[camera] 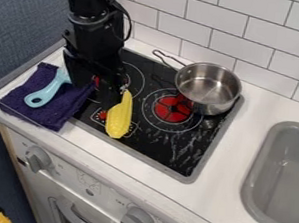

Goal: Moved the silver pan to the top left of stove

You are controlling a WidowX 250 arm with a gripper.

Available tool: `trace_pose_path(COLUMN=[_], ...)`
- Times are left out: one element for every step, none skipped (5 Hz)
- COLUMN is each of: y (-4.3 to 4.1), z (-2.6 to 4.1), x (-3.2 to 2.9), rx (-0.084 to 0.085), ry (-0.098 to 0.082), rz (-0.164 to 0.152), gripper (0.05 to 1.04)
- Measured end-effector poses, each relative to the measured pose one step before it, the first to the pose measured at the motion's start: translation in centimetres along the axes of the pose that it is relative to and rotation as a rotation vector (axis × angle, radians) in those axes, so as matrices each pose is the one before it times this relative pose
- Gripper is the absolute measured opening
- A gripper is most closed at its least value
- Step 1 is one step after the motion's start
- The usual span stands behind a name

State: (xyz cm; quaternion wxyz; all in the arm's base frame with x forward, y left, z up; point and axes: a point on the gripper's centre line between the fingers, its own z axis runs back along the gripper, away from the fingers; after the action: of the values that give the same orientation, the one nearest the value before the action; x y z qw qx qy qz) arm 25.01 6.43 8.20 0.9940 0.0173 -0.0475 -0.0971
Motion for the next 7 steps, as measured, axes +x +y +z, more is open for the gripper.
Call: trace_pose_path(y=[-0.184,-1.738,-2.144,-3.368,-1.743,-0.034,0.473], z=[-0.626,-0.456,-0.826,-1.462,-1.889,-1.521,-0.353], x=[-0.248,1.002,3.03,5.415,4.057,1.4,0.882], rx=[-0.0125,-0.0448,-0.0364,-0.0118,0.0249,0.0411,0.0227], ry=[0.0229,0.0022,-0.0005,-0.0123,0.0057,0.0088,-0.0095], rz=[0.0009,-0.0197,-0.0511,-0.0913,-0.0204,0.04,0.0325], gripper=[1.0,1.0,1.0,1.0,1.001,1.0,0.967])
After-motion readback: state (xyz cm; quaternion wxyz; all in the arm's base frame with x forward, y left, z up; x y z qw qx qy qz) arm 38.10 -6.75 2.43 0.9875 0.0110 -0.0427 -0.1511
